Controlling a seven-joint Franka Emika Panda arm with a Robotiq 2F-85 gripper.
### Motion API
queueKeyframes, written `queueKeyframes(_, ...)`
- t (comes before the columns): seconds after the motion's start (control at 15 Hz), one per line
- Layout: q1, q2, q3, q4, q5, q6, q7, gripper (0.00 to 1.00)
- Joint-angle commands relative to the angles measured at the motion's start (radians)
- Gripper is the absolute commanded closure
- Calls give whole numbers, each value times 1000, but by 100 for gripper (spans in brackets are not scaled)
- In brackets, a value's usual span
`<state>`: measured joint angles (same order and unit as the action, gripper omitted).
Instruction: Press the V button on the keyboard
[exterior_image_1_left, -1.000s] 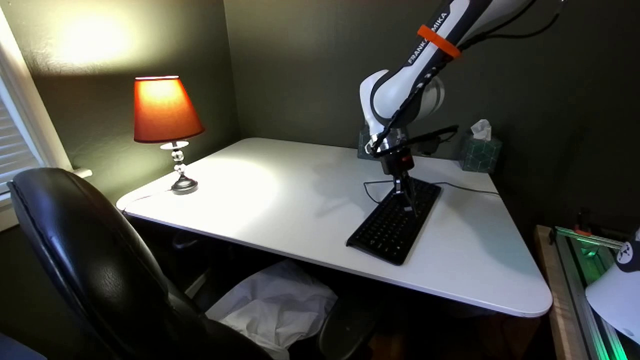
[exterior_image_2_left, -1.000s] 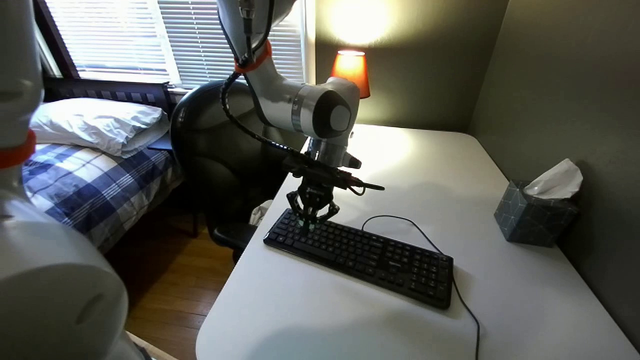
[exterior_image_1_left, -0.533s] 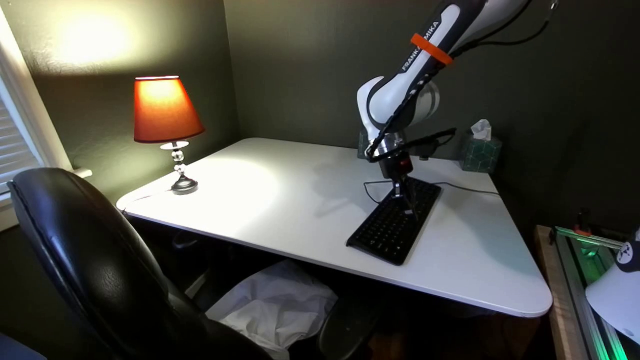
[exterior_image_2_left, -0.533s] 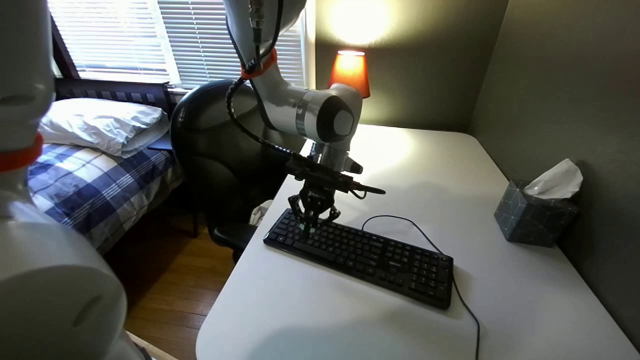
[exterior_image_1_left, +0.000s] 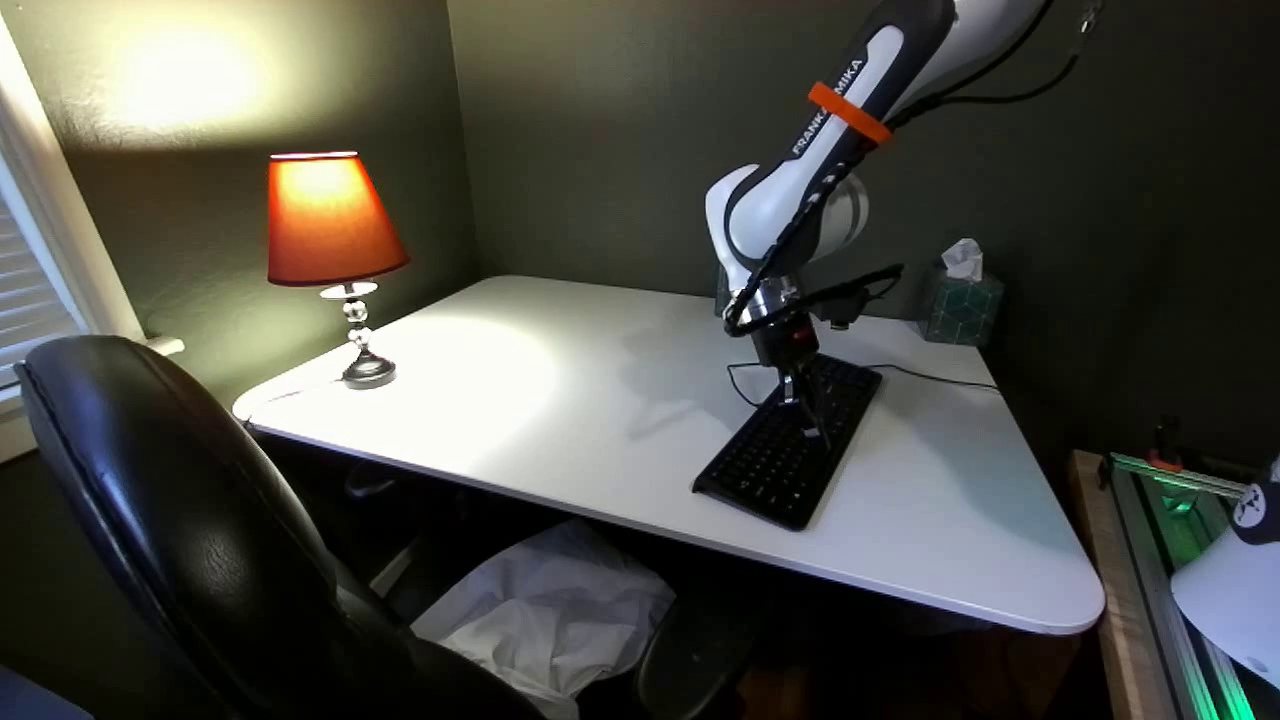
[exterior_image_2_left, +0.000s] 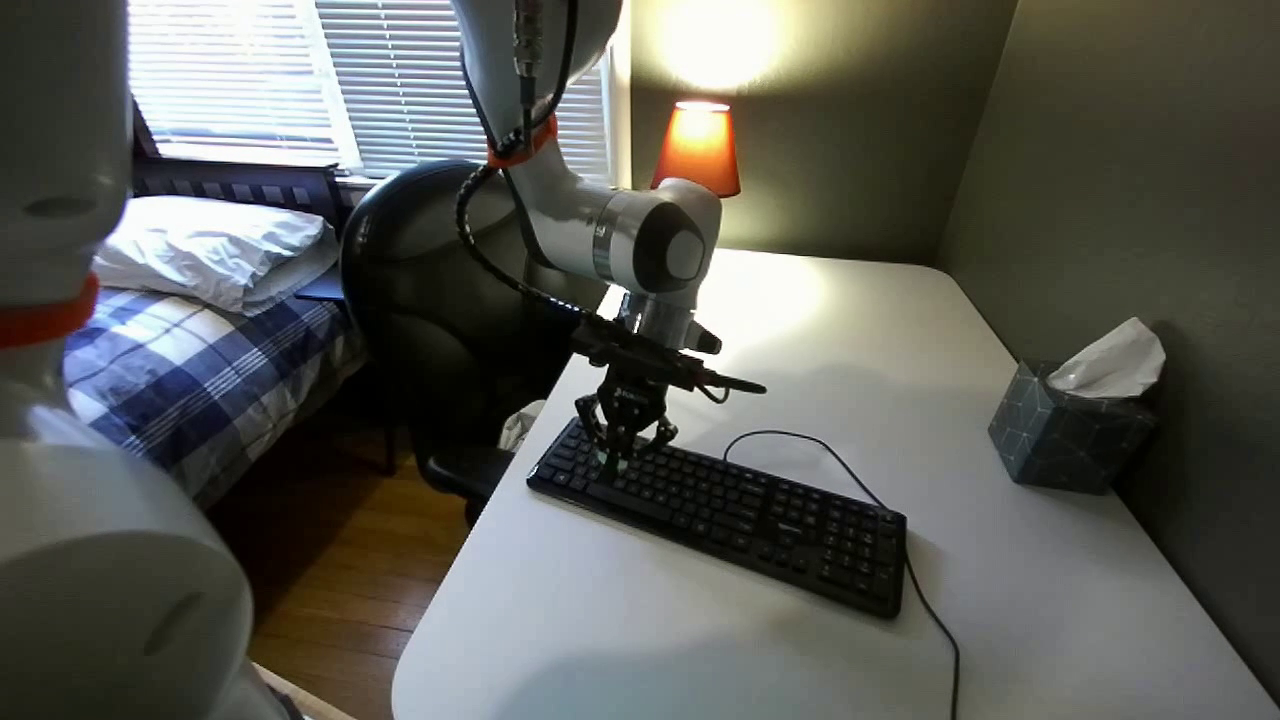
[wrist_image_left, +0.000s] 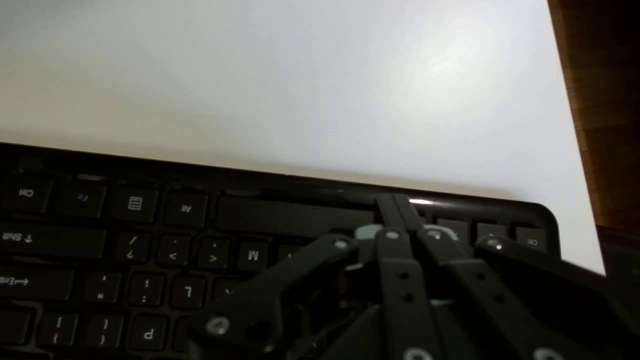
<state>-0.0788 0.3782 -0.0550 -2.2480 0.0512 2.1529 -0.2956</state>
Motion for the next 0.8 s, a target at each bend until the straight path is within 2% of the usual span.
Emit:
queueKeyframes(0.0,-19,28,19,29,12,-29,11,100)
queueKeyframes(0.73,-35,52,25,57,17,-34,6,100)
